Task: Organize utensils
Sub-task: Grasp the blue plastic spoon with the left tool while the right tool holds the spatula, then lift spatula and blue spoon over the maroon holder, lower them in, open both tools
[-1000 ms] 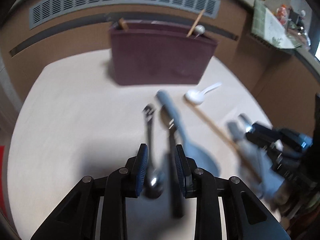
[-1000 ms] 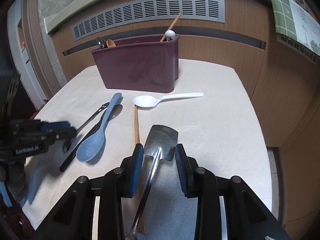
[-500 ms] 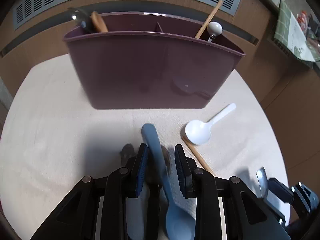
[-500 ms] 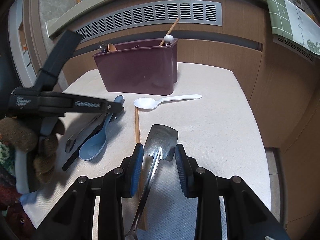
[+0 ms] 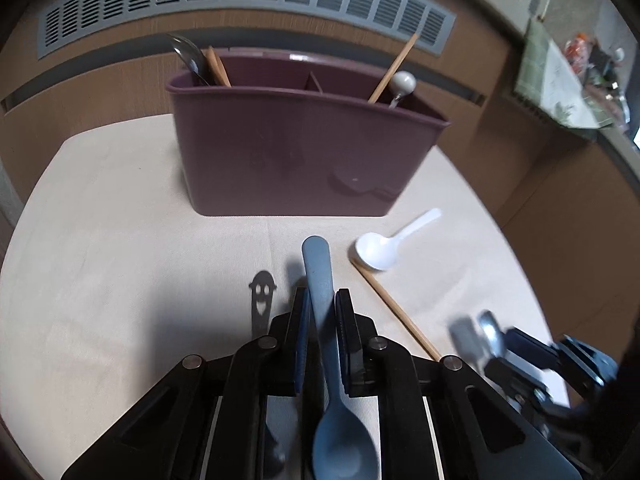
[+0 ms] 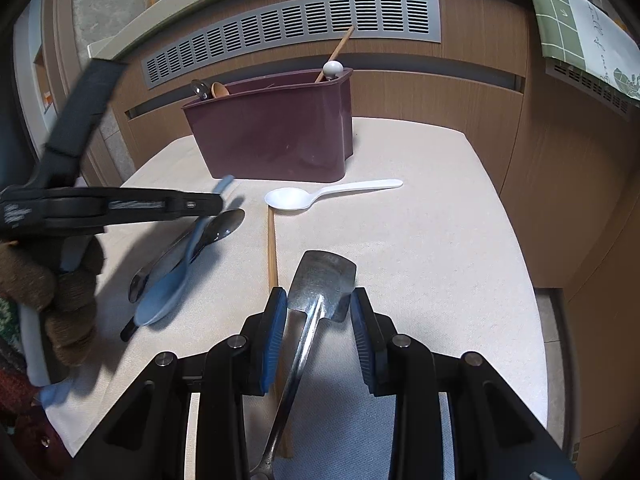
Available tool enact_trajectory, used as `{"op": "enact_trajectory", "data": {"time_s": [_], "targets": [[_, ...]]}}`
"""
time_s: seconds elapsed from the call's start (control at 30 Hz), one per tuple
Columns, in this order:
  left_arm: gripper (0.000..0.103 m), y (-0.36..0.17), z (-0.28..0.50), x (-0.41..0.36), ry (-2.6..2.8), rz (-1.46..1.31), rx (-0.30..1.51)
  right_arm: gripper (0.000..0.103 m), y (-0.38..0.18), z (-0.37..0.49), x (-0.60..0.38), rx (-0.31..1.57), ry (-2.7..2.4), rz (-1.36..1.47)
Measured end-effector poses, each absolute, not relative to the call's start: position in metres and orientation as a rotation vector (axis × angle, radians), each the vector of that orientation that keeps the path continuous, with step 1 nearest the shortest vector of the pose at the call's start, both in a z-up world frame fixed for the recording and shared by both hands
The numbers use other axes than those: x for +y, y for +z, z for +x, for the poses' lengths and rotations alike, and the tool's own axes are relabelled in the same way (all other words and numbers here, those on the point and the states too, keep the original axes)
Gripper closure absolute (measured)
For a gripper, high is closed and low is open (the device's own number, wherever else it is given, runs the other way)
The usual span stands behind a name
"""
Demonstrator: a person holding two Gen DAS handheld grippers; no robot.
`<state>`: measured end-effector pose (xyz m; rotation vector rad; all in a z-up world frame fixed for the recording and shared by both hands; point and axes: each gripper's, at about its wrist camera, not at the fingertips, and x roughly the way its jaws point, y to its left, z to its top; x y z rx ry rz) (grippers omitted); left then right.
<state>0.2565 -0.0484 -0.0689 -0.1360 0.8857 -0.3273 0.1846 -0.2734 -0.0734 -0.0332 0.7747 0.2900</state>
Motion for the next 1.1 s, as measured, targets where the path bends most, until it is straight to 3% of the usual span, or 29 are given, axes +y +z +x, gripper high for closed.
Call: {"op": "enact_trajectory", "data": {"time_s": [0.87,0.9,0.93,0.97,1.1], "targets": [[0.091,-0.001,0.175,-0.027,-0.350,-0.150,0.640,0.074,-0.034,0.160,-0.255,0.639,0.299,-0.080],[0.091,0.002,0.173,-0.027,-0.350,-0.149,0.633,0.075,-0.031,0.159,-0.255,0.631,0.298,-0.081],[0.091,0.004,0.172,-0.027,-0.349,-0.148,0.627,0.094,-0.030,0.158,-0.254,0.625,0.300,-0.083],[0.091,0.006,0.171,-0.028,-0.348,-0.146,0.623,0.102,-0.028,0.157,-0.254,0.622,0.304,-0.087],[0.091,0.015,0.166,-0.030,-0.344,-0.139,0.602,0.101,-0.021,0.153,-0.254,0.599,0.301,-0.101]]}}
